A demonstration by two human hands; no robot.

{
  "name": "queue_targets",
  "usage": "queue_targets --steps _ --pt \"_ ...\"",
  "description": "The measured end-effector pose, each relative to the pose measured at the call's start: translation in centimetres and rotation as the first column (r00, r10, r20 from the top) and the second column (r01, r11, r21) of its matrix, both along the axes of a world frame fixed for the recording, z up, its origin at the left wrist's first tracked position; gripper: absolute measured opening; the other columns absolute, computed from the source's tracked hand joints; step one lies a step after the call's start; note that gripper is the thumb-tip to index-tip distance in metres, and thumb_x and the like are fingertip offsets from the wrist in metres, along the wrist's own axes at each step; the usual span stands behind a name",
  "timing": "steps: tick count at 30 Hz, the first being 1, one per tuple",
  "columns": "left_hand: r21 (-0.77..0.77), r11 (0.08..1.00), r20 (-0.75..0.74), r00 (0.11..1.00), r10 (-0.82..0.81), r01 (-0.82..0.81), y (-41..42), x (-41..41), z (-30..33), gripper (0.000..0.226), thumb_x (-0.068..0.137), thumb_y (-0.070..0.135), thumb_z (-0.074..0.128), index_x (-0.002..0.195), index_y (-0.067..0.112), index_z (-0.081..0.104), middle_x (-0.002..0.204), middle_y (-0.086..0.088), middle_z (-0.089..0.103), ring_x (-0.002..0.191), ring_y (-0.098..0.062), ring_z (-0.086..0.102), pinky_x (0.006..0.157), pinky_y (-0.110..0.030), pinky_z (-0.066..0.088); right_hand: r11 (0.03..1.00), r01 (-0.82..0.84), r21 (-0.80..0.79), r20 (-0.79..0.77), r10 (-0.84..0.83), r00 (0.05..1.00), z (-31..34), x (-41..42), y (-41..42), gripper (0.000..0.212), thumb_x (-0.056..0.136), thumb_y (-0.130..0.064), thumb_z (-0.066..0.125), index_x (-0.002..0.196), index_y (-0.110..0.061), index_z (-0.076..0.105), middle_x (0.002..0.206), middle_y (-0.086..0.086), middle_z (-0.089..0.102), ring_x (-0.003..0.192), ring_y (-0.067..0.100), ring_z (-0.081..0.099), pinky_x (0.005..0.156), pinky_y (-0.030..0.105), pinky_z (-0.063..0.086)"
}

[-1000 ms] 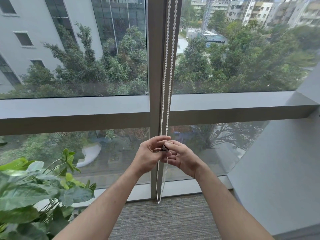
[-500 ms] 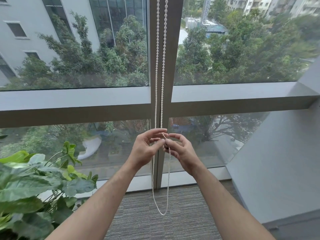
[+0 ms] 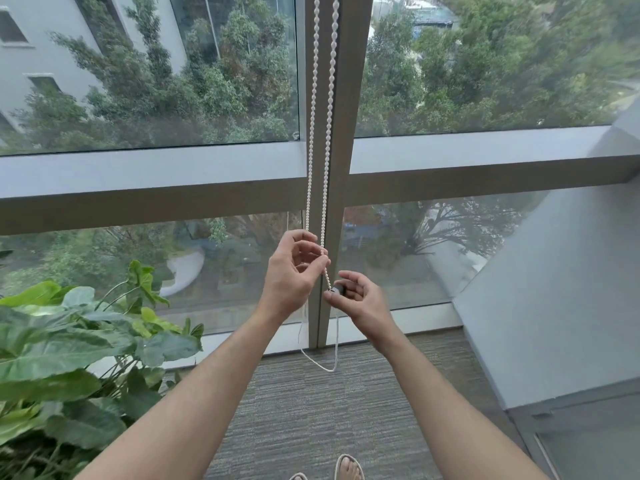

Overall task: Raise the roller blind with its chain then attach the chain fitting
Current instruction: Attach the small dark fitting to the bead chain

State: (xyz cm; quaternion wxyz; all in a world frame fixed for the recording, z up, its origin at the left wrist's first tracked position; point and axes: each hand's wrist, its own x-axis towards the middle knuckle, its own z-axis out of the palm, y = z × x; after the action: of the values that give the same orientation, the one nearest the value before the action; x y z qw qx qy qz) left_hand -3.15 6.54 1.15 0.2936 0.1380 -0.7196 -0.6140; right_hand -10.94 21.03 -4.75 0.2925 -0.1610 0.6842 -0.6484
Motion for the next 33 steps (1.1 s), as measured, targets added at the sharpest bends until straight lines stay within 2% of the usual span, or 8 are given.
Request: queue_targets --steps 4,10,16,20,25,28,33 --pt "-0.056 0.998 0.072 0.997 -0.011 0.015 0.2 0.5 -1.9 0.028 0.083 0.007 0.075 0.093 0.031 0.062 0.083 -0.001 0.072 0.081 -0.021 0.072 0.078 -0.038 0.060 0.999 0.027 0.018 -0.010 -0.027 1.000 -1.9 0.7 0.2 0.068 0.067 -0.030 0.093 0.125 -0.022 0.058 0.116 0.005 0.067 0.111 0.011 0.066 0.097 0.028 0.054" --pt "-0.031 0.999 0.130 0.991 -0.028 0.032 0.8 1.3 -4.8 0.024 0.082 0.004 0.076 0.084 0.026 0.067 0.076 0.003 0.073 0.070 -0.013 0.069 0.070 -0.028 0.056 0.998 0.046 0.040 -0.039 -0.044 0.998 -3.7 1.3 0.4 0.065 0.069 -0.030 0.092 0.123 -0.028 0.056 0.117 0.001 0.067 0.115 0.011 0.063 0.098 0.024 0.051" --pt "-0.008 1.000 0.181 0.983 -0.020 0.022 1.0 1.4 -7.3 0.021 0.080 0.012 0.077 0.083 0.032 0.070 0.078 0.007 0.074 0.073 -0.015 0.070 0.076 -0.046 0.060 0.996 0.034 0.081 -0.016 -0.033 0.999 -6.3 1.3 0.9 0.067 0.069 -0.030 0.092 0.125 -0.026 0.056 0.121 0.000 0.065 0.117 0.011 0.062 0.098 0.022 0.051" --pt "0.038 0.999 0.205 0.979 -0.003 -0.005 0.9 1.2 -9.3 0.018 0.080 0.015 0.076 0.085 0.032 0.070 0.083 0.002 0.074 0.079 -0.019 0.069 0.079 -0.056 0.057 0.993 0.019 0.118 -0.011 -0.018 1.000 -8.8 1.1 1.5 0.065 0.069 -0.030 0.092 0.124 -0.029 0.056 0.122 0.000 0.063 0.116 0.007 0.060 0.088 0.011 0.049" --pt "0.034 0.998 0.234 0.971 0.047 -0.056 1.0 1.3 -12.2 0.017 0.080 0.018 0.076 0.086 0.033 0.070 0.084 0.001 0.074 0.079 -0.021 0.070 0.080 -0.056 0.057 0.986 -0.004 0.165 -0.015 0.007 1.000 -12.3 0.9 2.3 0.062 0.069 -0.030 0.092 0.119 -0.033 0.056 0.119 -0.002 0.063 0.116 0.007 0.060 0.085 0.009 0.049" --pt "0.037 0.997 0.254 0.966 0.057 -0.069 1.1 1.4 -14.4 0.017 0.081 0.019 0.075 0.086 0.035 0.070 0.082 0.005 0.074 0.078 -0.017 0.070 0.082 -0.053 0.058 0.981 -0.025 0.193 0.001 0.026 1.000 -15.0 0.9 2.9 0.066 0.068 -0.035 0.091 0.123 -0.031 0.054 0.118 -0.003 0.064 0.114 0.008 0.060 0.093 0.016 0.050" --pt "0.024 0.995 0.273 0.958 0.091 -0.102 1.2 1.6 -18.6 0.022 0.083 0.018 0.075 0.084 0.039 0.070 0.079 0.011 0.073 0.075 -0.014 0.070 0.081 -0.050 0.059 0.969 -0.042 0.243 0.013 0.040 0.999 -20.0 0.8 3.8 0.068 0.069 -0.033 0.091 0.126 -0.027 0.054 0.116 -0.004 0.065 0.112 0.004 0.061 0.095 0.017 0.049"
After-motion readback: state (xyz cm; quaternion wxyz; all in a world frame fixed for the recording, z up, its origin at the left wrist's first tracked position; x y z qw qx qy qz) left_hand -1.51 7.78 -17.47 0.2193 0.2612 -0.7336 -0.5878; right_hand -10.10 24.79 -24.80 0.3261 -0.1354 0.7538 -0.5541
